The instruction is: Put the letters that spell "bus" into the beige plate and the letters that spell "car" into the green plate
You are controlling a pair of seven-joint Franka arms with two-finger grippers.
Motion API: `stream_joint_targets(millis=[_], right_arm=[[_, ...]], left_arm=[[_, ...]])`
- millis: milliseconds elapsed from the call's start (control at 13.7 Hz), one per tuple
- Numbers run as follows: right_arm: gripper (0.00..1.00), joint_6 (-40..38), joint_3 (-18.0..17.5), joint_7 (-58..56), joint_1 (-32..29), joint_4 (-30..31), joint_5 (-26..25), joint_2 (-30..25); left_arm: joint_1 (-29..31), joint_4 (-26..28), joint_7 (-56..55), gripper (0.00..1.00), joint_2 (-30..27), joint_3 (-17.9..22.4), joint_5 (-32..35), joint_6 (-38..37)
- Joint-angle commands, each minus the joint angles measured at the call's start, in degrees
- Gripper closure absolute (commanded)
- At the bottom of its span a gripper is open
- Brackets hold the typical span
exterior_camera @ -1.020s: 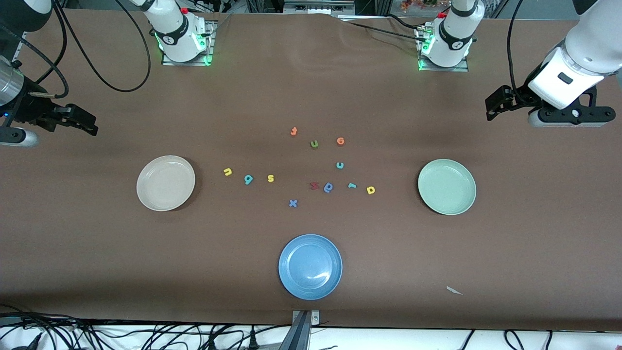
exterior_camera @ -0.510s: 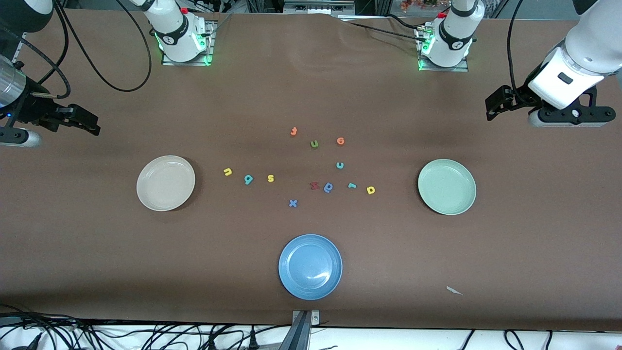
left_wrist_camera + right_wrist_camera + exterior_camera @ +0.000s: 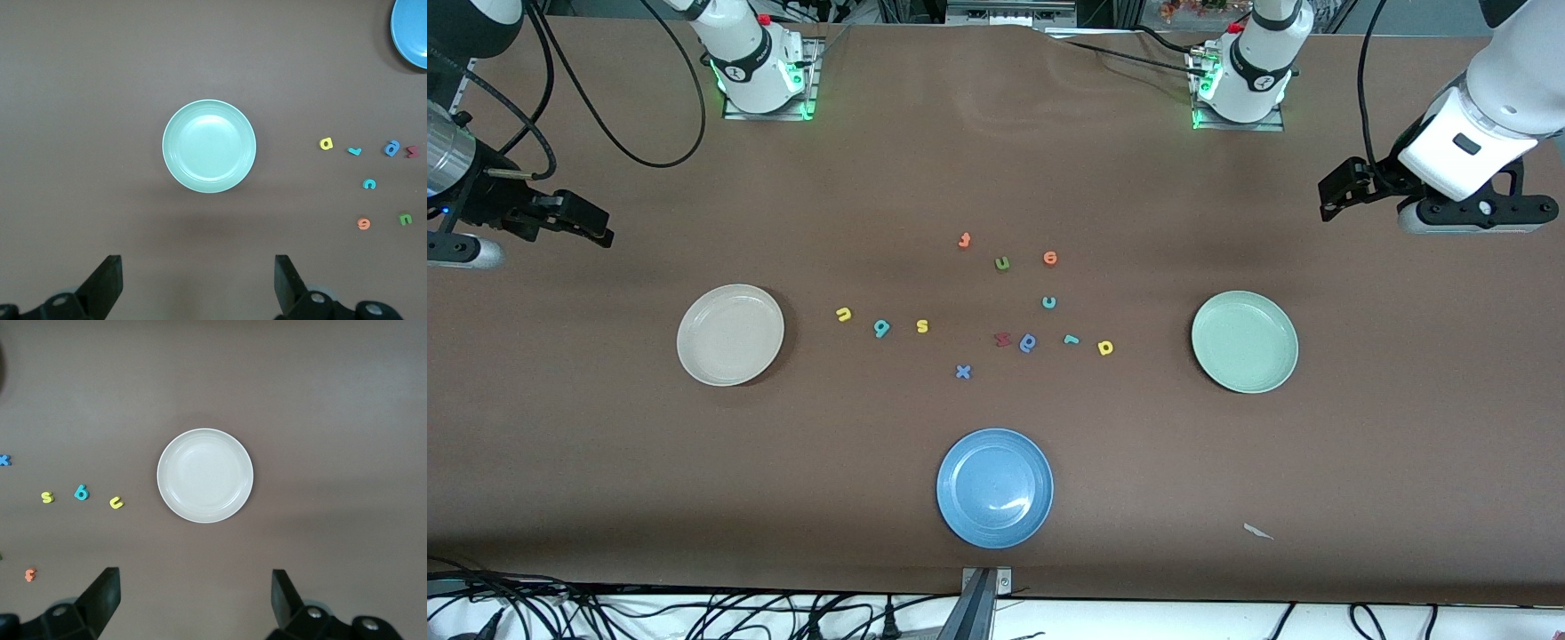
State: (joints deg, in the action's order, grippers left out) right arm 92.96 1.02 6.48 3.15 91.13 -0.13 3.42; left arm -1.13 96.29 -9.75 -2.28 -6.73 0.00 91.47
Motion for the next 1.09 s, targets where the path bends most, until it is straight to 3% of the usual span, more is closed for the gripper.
stream_joint_targets(millis=[0,1020], right_arm=[[0.00,-0.3,0.3,0.3,0.3,0.4,1.1,-0.4],[0.00,-0.3,0.3,0.3,0.3,0.4,1.1,-0.3]], left_arm=[[0.5,-0.7,2.3,0.00,0.1,0.1,-0.6,-0.9],[1.2,-0.8,3.9,0.00,0.4,0.1,-0.7,-0.9]])
